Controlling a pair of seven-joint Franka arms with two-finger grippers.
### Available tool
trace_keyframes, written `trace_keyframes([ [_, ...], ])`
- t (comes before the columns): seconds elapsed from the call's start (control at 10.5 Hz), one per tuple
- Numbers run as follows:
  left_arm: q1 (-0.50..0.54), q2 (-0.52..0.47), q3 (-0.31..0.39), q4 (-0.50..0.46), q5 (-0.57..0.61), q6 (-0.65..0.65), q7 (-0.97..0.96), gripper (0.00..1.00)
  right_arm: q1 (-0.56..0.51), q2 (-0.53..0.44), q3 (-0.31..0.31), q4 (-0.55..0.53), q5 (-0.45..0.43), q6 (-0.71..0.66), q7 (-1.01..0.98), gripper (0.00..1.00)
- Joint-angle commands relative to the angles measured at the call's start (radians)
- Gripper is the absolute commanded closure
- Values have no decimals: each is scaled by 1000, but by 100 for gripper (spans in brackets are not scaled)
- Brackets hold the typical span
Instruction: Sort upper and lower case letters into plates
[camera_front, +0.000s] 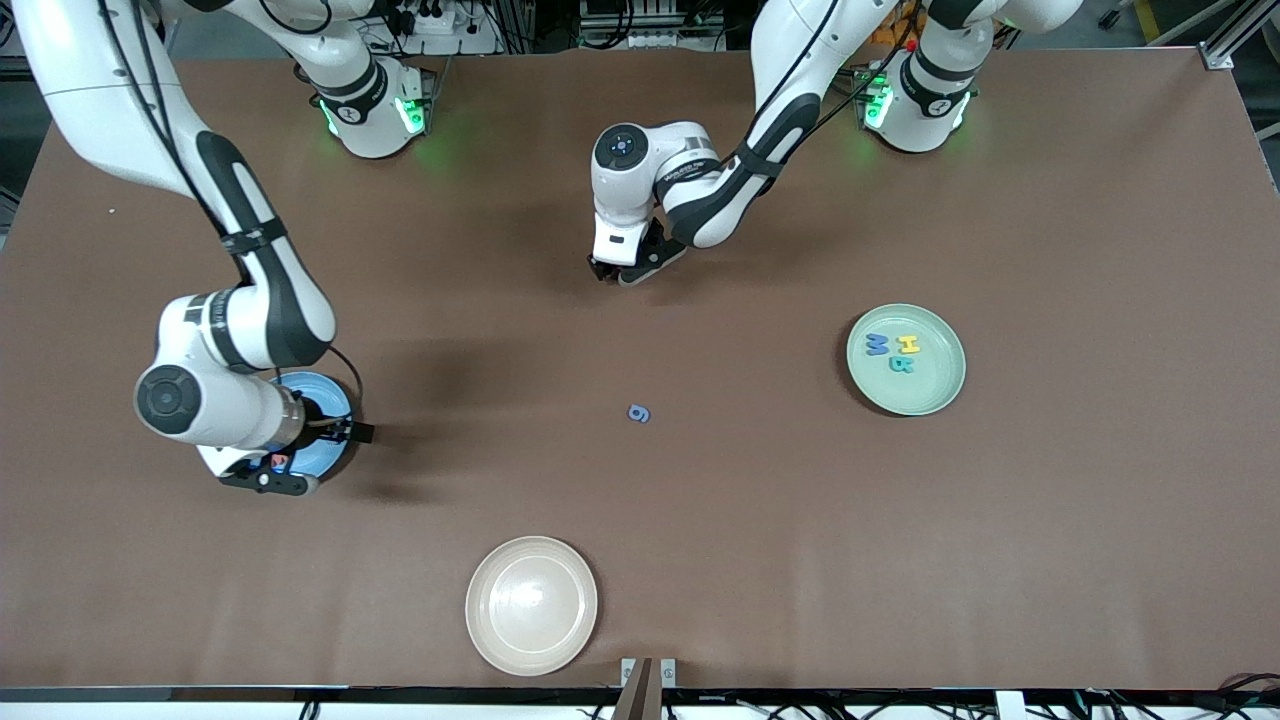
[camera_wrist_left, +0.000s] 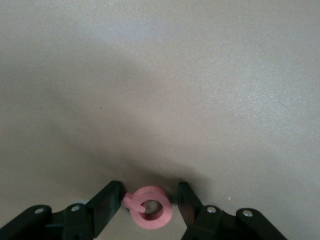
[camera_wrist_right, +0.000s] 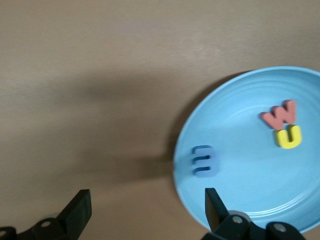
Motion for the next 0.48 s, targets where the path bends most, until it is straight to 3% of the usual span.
trace_keyframes([
  [0.0, -16, 9, 14, 7, 23, -2, -40, 41, 27, 2, 0, 14, -1, -4, 58, 0],
  [0.38, -17, 9, 11, 7, 23, -2, -50, 42, 67, 18, 0, 32, -1, -4, 115, 0],
])
